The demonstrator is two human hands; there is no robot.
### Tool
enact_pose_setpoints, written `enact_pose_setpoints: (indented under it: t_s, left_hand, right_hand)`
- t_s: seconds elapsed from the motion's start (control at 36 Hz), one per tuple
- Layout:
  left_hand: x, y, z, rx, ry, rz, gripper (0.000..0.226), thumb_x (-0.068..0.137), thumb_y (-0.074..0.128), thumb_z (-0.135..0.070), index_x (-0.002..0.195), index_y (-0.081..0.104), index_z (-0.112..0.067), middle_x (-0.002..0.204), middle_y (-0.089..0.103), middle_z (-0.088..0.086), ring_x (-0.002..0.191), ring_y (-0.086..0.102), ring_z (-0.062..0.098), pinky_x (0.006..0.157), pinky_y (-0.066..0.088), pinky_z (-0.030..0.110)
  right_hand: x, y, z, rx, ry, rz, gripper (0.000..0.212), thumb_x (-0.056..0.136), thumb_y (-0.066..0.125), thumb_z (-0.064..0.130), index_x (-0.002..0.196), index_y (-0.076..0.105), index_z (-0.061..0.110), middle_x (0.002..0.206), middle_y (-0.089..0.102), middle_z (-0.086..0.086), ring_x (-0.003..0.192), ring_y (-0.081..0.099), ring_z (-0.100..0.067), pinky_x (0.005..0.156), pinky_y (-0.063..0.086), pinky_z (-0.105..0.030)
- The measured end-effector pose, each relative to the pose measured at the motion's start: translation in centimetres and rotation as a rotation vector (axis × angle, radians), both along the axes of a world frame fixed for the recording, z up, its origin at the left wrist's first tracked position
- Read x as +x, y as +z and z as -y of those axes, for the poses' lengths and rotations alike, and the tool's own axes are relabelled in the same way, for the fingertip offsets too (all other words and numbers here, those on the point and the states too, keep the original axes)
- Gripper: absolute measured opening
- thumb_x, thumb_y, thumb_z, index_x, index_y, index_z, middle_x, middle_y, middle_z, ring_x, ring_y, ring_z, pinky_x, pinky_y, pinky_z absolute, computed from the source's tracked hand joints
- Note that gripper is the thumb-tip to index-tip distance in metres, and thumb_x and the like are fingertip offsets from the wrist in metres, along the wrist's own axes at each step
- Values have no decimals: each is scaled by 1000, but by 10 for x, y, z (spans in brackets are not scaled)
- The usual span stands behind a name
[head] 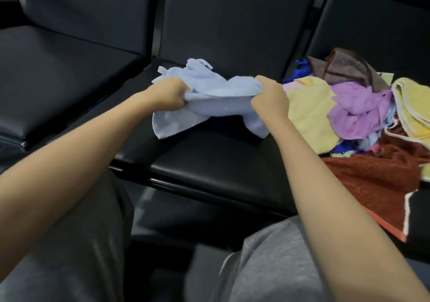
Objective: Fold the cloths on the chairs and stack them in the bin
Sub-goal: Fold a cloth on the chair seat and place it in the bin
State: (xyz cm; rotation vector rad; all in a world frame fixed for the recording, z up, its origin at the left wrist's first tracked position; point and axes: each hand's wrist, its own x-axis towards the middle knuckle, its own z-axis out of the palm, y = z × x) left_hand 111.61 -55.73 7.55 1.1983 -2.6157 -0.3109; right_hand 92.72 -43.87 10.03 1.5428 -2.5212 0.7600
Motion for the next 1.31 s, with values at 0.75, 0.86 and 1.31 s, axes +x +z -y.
enact_pose_setpoints:
  t_s: [0.75,0.86,1.31]
  left_hand:
    - [-18,4,-16,554,-212,-516,47,71,57,-49,90,48,-8,71,48,-3,71,46,11,78,37,30]
    - [-16,3,-13,236,-236,66,45,71,70,-55,100,57,-23,91,58,-7,89,55,10,82,41,30]
    - [-2,18,-25,400,-157,-275,22,86,62,-32,92,61,-11,73,60,3,71,61,17,62,46,27]
  right_hand:
    - [-5,-11,-2,370,58,190,20,96,42,8,100,62,2,96,57,-8,109,53,-24,80,35,-27]
    - [-9,-17,6,364,150,59,15,92,49,20,100,61,15,99,60,-2,100,57,-23,83,45,-32]
    - [-7,-6,10,194,-124,170,31,98,42,12,123,56,-1,129,56,-18,122,50,-33,92,41,-29]
